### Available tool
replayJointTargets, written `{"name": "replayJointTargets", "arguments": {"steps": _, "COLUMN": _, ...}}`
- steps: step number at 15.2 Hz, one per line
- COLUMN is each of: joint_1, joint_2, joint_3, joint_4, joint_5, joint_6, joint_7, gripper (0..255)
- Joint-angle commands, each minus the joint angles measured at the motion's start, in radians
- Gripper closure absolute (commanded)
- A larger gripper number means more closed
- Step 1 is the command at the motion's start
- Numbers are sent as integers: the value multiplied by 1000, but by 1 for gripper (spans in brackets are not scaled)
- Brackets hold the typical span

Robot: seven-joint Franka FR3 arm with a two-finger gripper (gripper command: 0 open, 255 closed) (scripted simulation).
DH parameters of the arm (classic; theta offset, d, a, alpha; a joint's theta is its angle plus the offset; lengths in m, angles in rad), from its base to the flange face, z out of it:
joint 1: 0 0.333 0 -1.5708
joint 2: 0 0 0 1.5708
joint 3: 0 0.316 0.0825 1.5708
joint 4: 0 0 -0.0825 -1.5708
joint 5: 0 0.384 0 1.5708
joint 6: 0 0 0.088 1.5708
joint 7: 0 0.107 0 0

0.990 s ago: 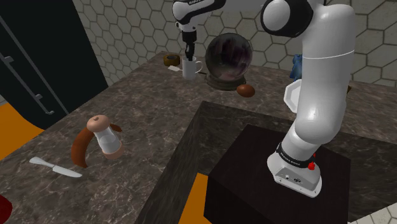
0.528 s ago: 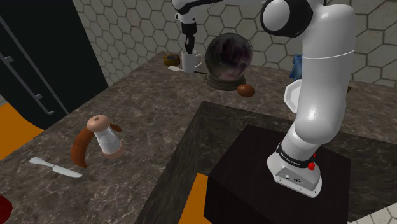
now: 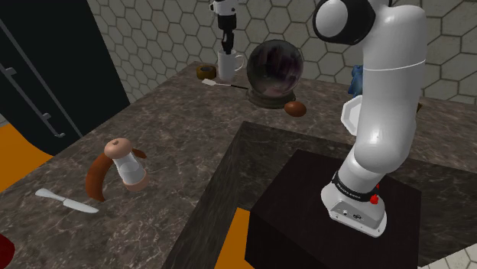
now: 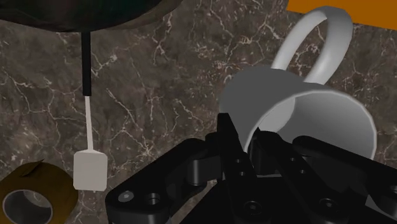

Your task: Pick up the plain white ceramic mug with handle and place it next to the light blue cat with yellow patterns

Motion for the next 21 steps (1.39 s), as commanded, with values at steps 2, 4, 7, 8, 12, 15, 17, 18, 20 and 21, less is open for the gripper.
{"name": "replayJointTargets", "arguments": {"steps": 2, "joint_1": -3, "joint_2": 11, "joint_3": 0, "joint_4": 55, "joint_5": 1, "joint_6": -44, "joint_7": -2, "gripper": 255}}
{"name": "replayJointTargets", "arguments": {"steps": 4, "joint_1": -4, "joint_2": 19, "joint_3": -1, "joint_4": 95, "joint_5": 2, "joint_6": -76, "joint_7": -2, "gripper": 255}}
{"name": "replayJointTargets", "arguments": {"steps": 7, "joint_1": -11, "joint_2": -16, "joint_3": -5, "joint_4": 69, "joint_5": -1, "joint_6": -85, "joint_7": -15, "gripper": 255}}
{"name": "replayJointTargets", "arguments": {"steps": 8, "joint_1": -17, "joint_2": -57, "joint_3": -10, "joint_4": 8, "joint_5": -5, "joint_6": -65, "joint_7": -27, "gripper": 255}}
{"name": "replayJointTargets", "arguments": {"steps": 12, "joint_1": -41, "joint_2": -202, "joint_3": -32, "joint_4": -195, "joint_5": -22, "joint_6": -4, "joint_7": -78, "gripper": 255}}
{"name": "replayJointTargets", "arguments": {"steps": 15, "joint_1": -62, "joint_2": -296, "joint_3": -51, "joint_4": -318, "joint_5": -36, "joint_6": 26, "joint_7": -117, "gripper": 255}}
{"name": "replayJointTargets", "arguments": {"steps": 17, "joint_1": -77, "joint_2": -353, "joint_3": -65, "joint_4": -388, "joint_5": -47, "joint_6": 41, "joint_7": -145, "gripper": 255}}
{"name": "replayJointTargets", "arguments": {"steps": 18, "joint_1": -84, "joint_2": -380, "joint_3": -72, "joint_4": -421, "joint_5": -53, "joint_6": 48, "joint_7": -159, "gripper": 255}}
{"name": "replayJointTargets", "arguments": {"steps": 20, "joint_1": -100, "joint_2": -432, "joint_3": -88, "joint_4": -482, "joint_5": -65, "joint_6": 58, "joint_7": -188, "gripper": 255}}
{"name": "replayJointTargets", "arguments": {"steps": 21, "joint_1": -108, "joint_2": -457, "joint_3": -96, "joint_4": -510, "joint_5": -71, "joint_6": 63, "joint_7": -203, "gripper": 255}}
